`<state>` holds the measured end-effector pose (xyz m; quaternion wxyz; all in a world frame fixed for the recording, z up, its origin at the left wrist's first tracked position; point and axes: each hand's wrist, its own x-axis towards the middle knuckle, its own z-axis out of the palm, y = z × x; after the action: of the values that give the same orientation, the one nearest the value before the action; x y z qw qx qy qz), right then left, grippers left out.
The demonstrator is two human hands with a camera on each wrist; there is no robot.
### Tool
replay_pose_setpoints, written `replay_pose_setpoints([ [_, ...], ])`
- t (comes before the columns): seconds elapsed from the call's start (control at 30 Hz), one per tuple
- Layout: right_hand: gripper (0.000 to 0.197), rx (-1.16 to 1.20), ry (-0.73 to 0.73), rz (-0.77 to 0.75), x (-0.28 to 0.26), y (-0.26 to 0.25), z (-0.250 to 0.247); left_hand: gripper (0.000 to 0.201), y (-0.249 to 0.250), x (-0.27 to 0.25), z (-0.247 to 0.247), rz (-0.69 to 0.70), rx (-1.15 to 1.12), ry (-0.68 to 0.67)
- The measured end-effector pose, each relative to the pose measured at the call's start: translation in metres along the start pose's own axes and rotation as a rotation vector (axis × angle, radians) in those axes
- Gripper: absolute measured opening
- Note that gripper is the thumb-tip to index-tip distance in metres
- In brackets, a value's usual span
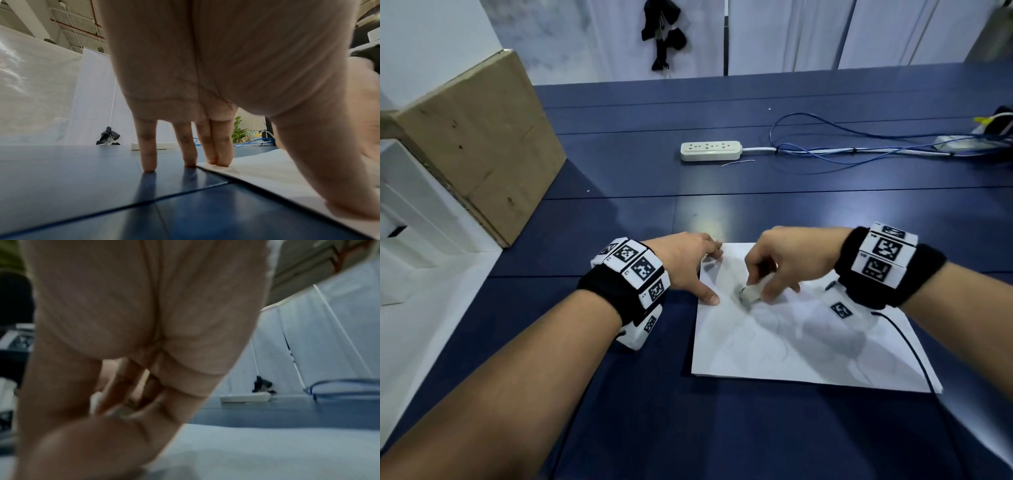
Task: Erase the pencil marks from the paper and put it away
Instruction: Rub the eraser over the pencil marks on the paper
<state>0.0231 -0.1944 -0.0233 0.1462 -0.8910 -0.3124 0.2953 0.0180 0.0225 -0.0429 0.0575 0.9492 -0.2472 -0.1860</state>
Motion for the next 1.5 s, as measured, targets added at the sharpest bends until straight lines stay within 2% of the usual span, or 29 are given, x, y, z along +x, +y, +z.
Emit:
replay_pose_setpoints([
  [0.07, 0.015, -0.044, 0.031, 0.008, 0.004, 0.002, -0.004, 0.09, 0.001, 0.0, 0.0, -0.002, 0.006, -0.004],
  [0.2, 0.016, -0.126, 0.311, 0.148, 0.023, 0.014, -0.025, 0.084, 0.002, -0.001, 0.0, -0.004, 0.003, 0.005],
  [0.27, 0.015, -0.117, 0.345, 0.154, 0.021, 0.017, -0.023, 0.085, 0.002, -0.001, -0.001, -0.002, 0.011, 0.006],
  [0.3, 0.015, -0.101, 0.308, 0.128, 0.015, 0.017, -0.02, 0.084, 0.002, -0.001, -0.001, -0.002, 0.006, 0.007],
  [0.43, 0.015, -0.022, -0.001, 0.016, -0.006, 0.005, -0.006, 0.091, 0.002, -0.001, 0.0, -0.006, 0.0, 0.003],
  [0.47, 0.015, -0.033, -0.001, 0.01, -0.005, 0.007, -0.006, 0.092, 0.002, -0.001, -0.001, -0.008, -0.001, 0.0],
  [0.53, 0.015, -0.095, 0.13, 0.04, 0.006, 0.013, -0.013, 0.089, 0.003, -0.002, -0.002, -0.009, 0.003, 0.001],
  [0.6, 0.013, -0.126, 0.287, 0.133, 0.015, 0.019, -0.022, 0.089, 0.003, -0.002, -0.002, -0.01, 0.005, -0.002],
  [0.67, 0.013, -0.114, 0.339, 0.157, 0.015, 0.021, -0.024, 0.09, 0.004, -0.002, -0.002, -0.01, 0.013, -0.005],
  [0.73, 0.015, -0.088, 0.248, 0.097, 0.007, 0.018, -0.017, 0.087, 0.003, -0.002, -0.002, -0.012, 0.009, -0.004],
  [0.83, 0.016, -0.043, 0.019, 0.011, -0.007, 0.003, -0.002, 0.095, 0.002, -0.002, -0.001, -0.012, 0.007, -0.012],
  [0.87, 0.016, -0.055, 0.013, 0.007, -0.006, 0.002, -0.001, 0.094, 0.003, -0.001, -0.001, -0.011, 0.008, -0.012],
  [1.0, 0.017, -0.206, 0.306, 0.119, 0.015, 0.016, -0.02, 0.088, 0.004, -0.002, -0.002, -0.01, 0.008, -0.007],
  [1.07, 0.017, -0.153, 0.359, 0.162, 0.017, 0.023, -0.025, 0.091, 0.004, -0.002, -0.002, -0.011, 0.007, -0.011],
  [1.13, 0.017, -0.106, 0.287, 0.106, 0.01, 0.022, -0.02, 0.089, 0.003, -0.002, -0.002, -0.011, 0.005, -0.01],
  [1.27, 0.017, 0.013, -0.02, -0.005, -0.005, 0.008, -0.001, 0.092, 0.002, -0.001, -0.001, -0.008, 0.004, -0.005],
  [1.3, 0.016, 0.005, -0.025, -0.005, -0.003, 0.009, -0.002, 0.091, 0.002, -0.001, -0.001, -0.008, 0.006, -0.007],
  [1.43, 0.015, -0.101, 0.259, 0.112, 0.015, 0.019, -0.023, 0.09, 0.003, -0.001, -0.002, -0.008, 0.011, -0.012],
  [1.5, 0.018, -0.116, 0.319, 0.134, 0.015, 0.02, -0.025, 0.091, 0.003, -0.001, -0.002, -0.01, 0.005, -0.008],
])
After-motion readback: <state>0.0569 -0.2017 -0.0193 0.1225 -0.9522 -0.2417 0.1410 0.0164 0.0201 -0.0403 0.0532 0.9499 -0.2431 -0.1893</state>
